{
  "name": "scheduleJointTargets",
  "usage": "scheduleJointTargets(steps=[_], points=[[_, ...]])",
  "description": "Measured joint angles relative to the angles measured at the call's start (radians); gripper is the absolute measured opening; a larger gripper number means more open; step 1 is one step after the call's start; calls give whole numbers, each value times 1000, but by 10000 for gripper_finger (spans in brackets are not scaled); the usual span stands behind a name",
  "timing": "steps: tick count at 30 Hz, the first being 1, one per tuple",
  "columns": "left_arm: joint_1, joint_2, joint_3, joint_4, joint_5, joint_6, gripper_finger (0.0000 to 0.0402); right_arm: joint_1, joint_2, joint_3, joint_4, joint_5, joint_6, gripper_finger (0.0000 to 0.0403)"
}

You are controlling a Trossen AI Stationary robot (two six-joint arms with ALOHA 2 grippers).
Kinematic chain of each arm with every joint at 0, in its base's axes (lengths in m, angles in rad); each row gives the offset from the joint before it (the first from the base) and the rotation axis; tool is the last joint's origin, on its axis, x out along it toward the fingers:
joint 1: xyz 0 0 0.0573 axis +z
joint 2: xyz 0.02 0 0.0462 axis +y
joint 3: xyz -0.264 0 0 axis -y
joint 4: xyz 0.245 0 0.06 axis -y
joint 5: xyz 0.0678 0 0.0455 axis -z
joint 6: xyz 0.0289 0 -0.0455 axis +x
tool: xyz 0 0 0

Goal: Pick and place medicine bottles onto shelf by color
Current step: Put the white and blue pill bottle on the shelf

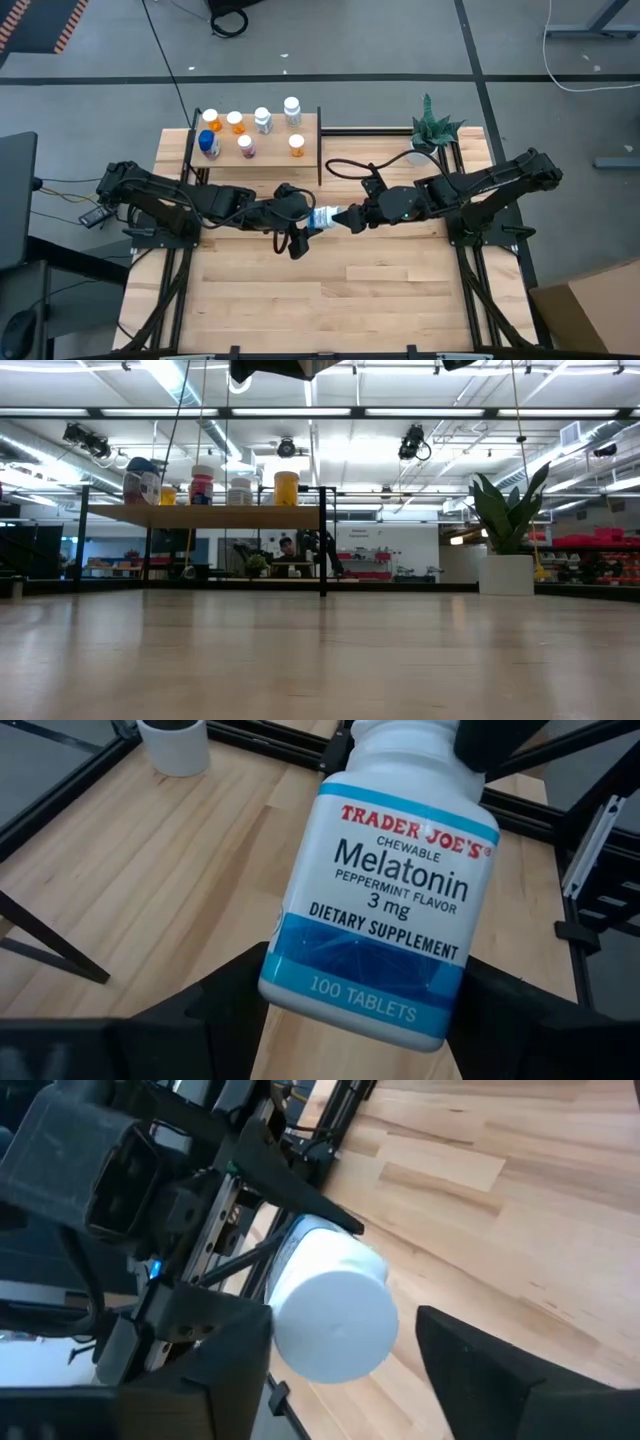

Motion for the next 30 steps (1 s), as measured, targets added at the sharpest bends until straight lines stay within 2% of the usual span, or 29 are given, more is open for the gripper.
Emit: scheduleJointTargets(steps=[9, 30], points=[[-6, 1, 0, -4, -4, -22, 257, 0, 0, 0, 18, 0, -25, 176], [2, -1, 0, -14, 1, 21, 271, 1, 1, -1, 26, 0, -37, 185]])
